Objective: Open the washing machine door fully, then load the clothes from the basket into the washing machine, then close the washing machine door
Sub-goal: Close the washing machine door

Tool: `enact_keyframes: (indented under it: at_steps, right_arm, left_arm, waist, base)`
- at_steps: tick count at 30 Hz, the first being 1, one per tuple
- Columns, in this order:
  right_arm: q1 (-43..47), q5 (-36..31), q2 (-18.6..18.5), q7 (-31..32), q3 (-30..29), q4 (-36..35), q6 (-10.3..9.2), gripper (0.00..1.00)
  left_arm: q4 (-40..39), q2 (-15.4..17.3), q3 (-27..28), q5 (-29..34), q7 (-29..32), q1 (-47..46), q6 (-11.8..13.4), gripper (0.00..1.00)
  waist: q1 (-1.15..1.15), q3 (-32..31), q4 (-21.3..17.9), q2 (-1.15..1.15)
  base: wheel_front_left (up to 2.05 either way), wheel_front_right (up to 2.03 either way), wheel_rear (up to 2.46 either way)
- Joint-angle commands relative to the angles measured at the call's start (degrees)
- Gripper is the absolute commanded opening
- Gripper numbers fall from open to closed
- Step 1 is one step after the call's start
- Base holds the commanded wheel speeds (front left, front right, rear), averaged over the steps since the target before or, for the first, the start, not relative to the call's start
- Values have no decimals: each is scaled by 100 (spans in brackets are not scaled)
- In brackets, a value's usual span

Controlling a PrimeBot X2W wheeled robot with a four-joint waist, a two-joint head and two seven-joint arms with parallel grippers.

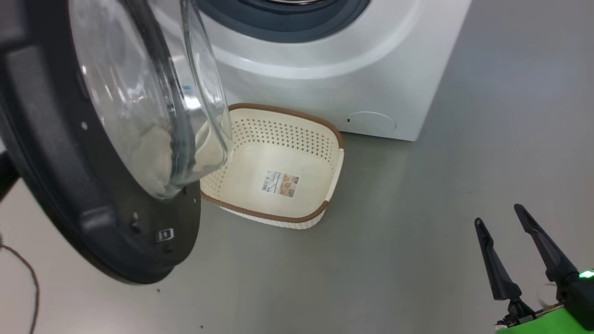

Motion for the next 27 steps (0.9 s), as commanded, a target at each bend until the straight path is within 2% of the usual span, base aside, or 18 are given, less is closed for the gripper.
enact_keyframes:
  at_steps: [1,13,27]
  right_arm:
    - [-113,-55,-39,-27,170,-112,35,100]
    - [-262,-69,171,-27,353,-49,35,100]
    - [-401,-41,391,-27,545,40,35,100]
  left_arm:
    - [-271,201,136,-99,85,-67,-95,0]
    - [-273,-161,-123,-33,-67,-174,21,0]
    - [193,-469,-344,183,-347,-599,55,0]
  waist:
    - [0,-108,-153,0]
    - [0,-274,-788,0]
    - [0,-369,-1609,0]
  base:
    - [0,0,0]
    - [0,0,0]
    - [0,0,0]
